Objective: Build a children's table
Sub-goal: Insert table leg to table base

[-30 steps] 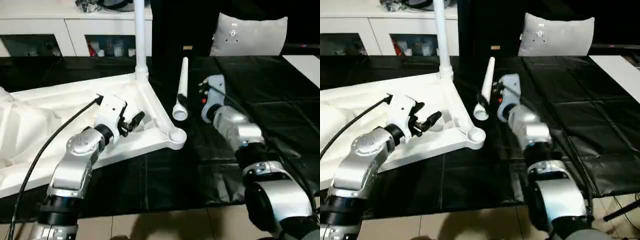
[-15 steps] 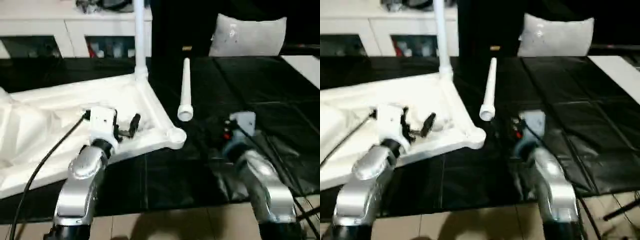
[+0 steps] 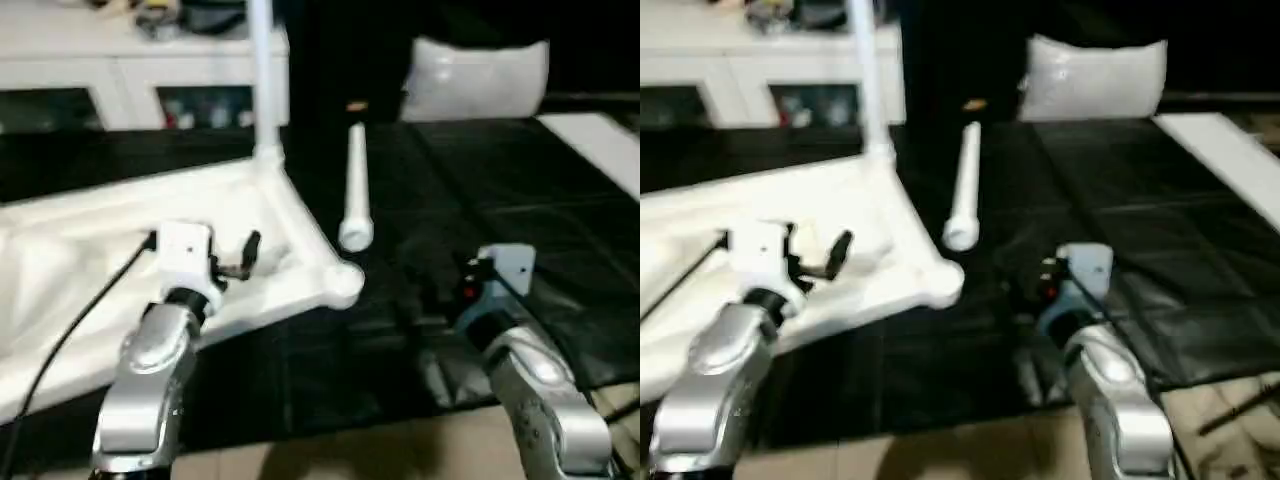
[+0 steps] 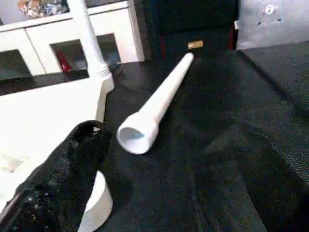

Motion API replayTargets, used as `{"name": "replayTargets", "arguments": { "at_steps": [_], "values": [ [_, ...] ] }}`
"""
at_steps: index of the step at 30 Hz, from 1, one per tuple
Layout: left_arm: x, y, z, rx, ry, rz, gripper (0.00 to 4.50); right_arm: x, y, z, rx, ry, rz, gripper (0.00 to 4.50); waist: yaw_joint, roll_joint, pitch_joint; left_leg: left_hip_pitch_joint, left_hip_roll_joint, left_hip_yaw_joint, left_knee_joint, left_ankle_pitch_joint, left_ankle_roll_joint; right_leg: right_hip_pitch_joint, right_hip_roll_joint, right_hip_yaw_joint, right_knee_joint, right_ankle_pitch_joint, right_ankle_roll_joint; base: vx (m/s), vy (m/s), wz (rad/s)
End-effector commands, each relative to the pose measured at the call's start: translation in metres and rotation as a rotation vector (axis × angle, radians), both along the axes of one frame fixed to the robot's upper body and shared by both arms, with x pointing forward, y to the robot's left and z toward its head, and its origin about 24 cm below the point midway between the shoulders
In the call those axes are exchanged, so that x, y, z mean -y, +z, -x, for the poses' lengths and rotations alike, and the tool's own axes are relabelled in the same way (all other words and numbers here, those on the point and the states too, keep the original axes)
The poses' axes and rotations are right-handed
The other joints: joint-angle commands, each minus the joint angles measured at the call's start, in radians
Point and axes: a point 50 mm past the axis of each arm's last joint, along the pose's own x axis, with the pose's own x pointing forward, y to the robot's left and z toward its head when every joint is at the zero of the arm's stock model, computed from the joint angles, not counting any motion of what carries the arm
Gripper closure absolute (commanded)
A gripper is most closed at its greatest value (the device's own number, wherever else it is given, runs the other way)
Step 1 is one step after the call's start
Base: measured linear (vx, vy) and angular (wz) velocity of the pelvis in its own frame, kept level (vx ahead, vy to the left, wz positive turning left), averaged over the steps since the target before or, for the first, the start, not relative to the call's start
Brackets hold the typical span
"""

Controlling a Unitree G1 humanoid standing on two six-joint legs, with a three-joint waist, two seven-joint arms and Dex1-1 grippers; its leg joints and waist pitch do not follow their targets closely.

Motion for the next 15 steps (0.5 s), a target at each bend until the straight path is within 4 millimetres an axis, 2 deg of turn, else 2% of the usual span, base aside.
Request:
{"name": "replayTargets", "arguments": {
  "at_steps": [1, 2, 3, 4, 5, 6, 7, 8, 9, 10, 11, 12, 13, 14, 15],
  "values": [
    [0.0036, 0.0002, 0.0009, -0.005, -0.006, 0.007, 0.03, 0.0026, 0.0028, -0.0006, 0.001, -0.012, 0.007, 0.0, 0.01, 0.001, -0.031, 0.008, 0.0, -0.01, -0.043, -0.554, 0.035, -0.007, -0.098, 0.075, -0.163, -0.736, -0.005, 0.157, -0.068, 0.02],
    [0.0039, 0.0004, 0.0011, -0.005, -0.006, 0.006, 0.03, 0.0023, 0.003, -0.001, 0.001, -0.008, 0.008, 0.0, 0.054, -0.002, -0.054, -0.107, -0.004, -0.045, 0.042, -0.206, 0.124, 0.095, -0.23, 0.097, -0.192, -0.909, 0.081, 0.175, -0.049, 0.17],
    [0.0051, 0.0009, 0.0016, -0.005, -0.013, -0.002, 0.03, 0.002, 0.0033, -0.0021, 0.002, 0.001, 0.014, 0.0, 0.052, 0.002, -0.063, -0.151, 0.009, -0.067, 0.081, -0.087, 0.14, 0.113, -0.253, 0.074, -0.177, -0.832, 0.053, 0.175, -0.049, 0.17],
    [0.0059, 0.0009, 0.0023, -0.005, -0.021, -0.008, 0.03, 0.0024, 0.0032, -0.0029, 0.003, 0.002, 0.024, 0.0, 0.055, -0.003, -0.063, -0.166, 0.009, -0.066, 0.076, -0.061, 0.151, 0.119, -0.237, 0.062, -0.172, -0.754, 0.029, 0.163, -0.015, 0.5],
    [0.0064, 0.0011, 0.0029, -0.006, -0.026, -0.012, 0.03, 0.0028, 0.0032, -0.0034, 0.002, 0.001, 0.03, 0.0, 0.054, -0.003, -0.069, -0.185, 0.012, -0.064, 0.055, -0.002, 0.181, 0.132, -0.2, 0.012, -0.164, -0.596, -0.021, 0.154, 0.007, 0.54],
    [0.0057, 0.0007, 0.0048, -0.007, -0.024, -0.013, 0.03, 0.0029, 0.0027, -0.0047, 0.002, 0.007, 0.033, 0.0, 0.062, 0.038, -0.066, -0.177, 0.018, -0.068, 0.017, 0.025, 0.202, 0.14, -0.157, -0.041, -0.163, -0.49, -0.035, 0.154, 0.007, 0.54],
    [0.005, 0.0005, 0.0056, -0.009, -0.02, -0.011, 0.03, 0.0028, 0.0026, -0.0053, 0.003, 0.012, 0.032, 0.0, 0.052, 0.044, -0.063, -0.177, 0.016, -0.078, -0.002, 0.004, 0.218, 0.141, -0.123, -0.056, -0.15, -0.434, -0.036, 0.189, 0.024, 0.51],
    [0.004, 0.0004, 0.0062, -0.009, -0.015, -0.01, 0.03, 0.0027, 0.0026, -0.006, 0.007, 0.015, 0.029, 0.0, 0.042, 0.07, -0.068, -0.113, 0.015, -0.125, -0.042, -0.045, 0.264, 0.126, -0.038, -0.078, -0.101, -0.312, -0.039, 0.257, 0.024, 0.45],
    [0.0031, 0.0004, 0.0064, -0.008, -0.011, -0.008, 0.03, 0.0029, 0.0023, -0.0064, 0.008, 0.01, 0.015, 0.0, -0.003, 0.089, -0.089, 0.014, 0.085, -0.165, -0.051, -0.039, 0.288, 0.035, 0.003, -0.057, -0.023, -0.24, -0.046, 0.257, 0.024, 0.45],
    [0.0023, 0.0006, 0.006, -0.008, -0.008, -0.008, 0.03, 0.0053, 0.0026, -0.0075, 0.018, -0.014, 0.034, 0.0, -0.003, 0.071, -0.094, 0.07, 0.141, -0.22, -0.058, 0.001, 0.396, -0.04, 0.008, -0.011, 0.072, -0.188, -0.029, 0.258, 0.033, 0.24],
    [0.0021, 0.0005, 0.0058, -0.009, -0.008, -0.009, 0.03, 0.0069, 0.0028, -0.008, 0.023, -0.024, 0.059, 0.0, 0.005, 0.049, -0.095, 0.075, 0.148, -0.222, -0.037, 0.156, 0.45, -0.105, -0.004, 0.032, 0.121, -0.141, 0.027, 0.193, 0.042, 0.13],
    [0.0024, 0.0003, 0.0054, -0.01, -0.01, -0.01, 0.03, 0.0071, 0.0022, -0.0084, 0.014, -0.014, 0.057, 0.0, 0.006, 0.043, -0.09, 0.058, 0.131, -0.195, -0.044, 0.232, 0.479, -0.13, -0.012, 0.056, 0.138, -0.081, 0.082, 0.193, 0.042, 0.13],
    [0.0031, 0.0002, 0.0049, -0.012, -0.013, -0.01, 0.03, 0.0072, 0.0024, -0.009, 0.013, -0.005, 0.047, 0.0, 0.011, 0.043, -0.092, 0.056, 0.114, -0.181, -0.046, 0.282, 0.493, -0.142, -0.009, 0.059, 0.141, -0.049, 0.101, 0.161, 0.015, 0.09],
    [0.006, 0.0002, 0.0044, -0.008, -0.032, -0.001, 0.03, 0.0074, 0.0042, -0.0101, 0.009, 0.001, -0.001, 0.0, 0.008, 0.027, -0.091, 0.023, 0.072, -0.131, -0.047, 0.299, 0.488, -0.137, -0.015, 0.077, 0.097, 0.067, 0.083, 0.135, -0.041, -0.02],
    [0.0073, 0.0002, 0.0042, -0.008, -0.04, -0.001, 0.03, 0.0074, 0.0052, -0.0104, 0.009, 0.008, -0.008, 0.0, 0.012, -0.026, -0.088, -0.024, -0.021, -0.071, -0.001, 0.197, 0.408, -0.086, -0.05, 0.129, -0.022, 0.214, 0.025, 0.135, -0.041, -0.02]
  ]
}}
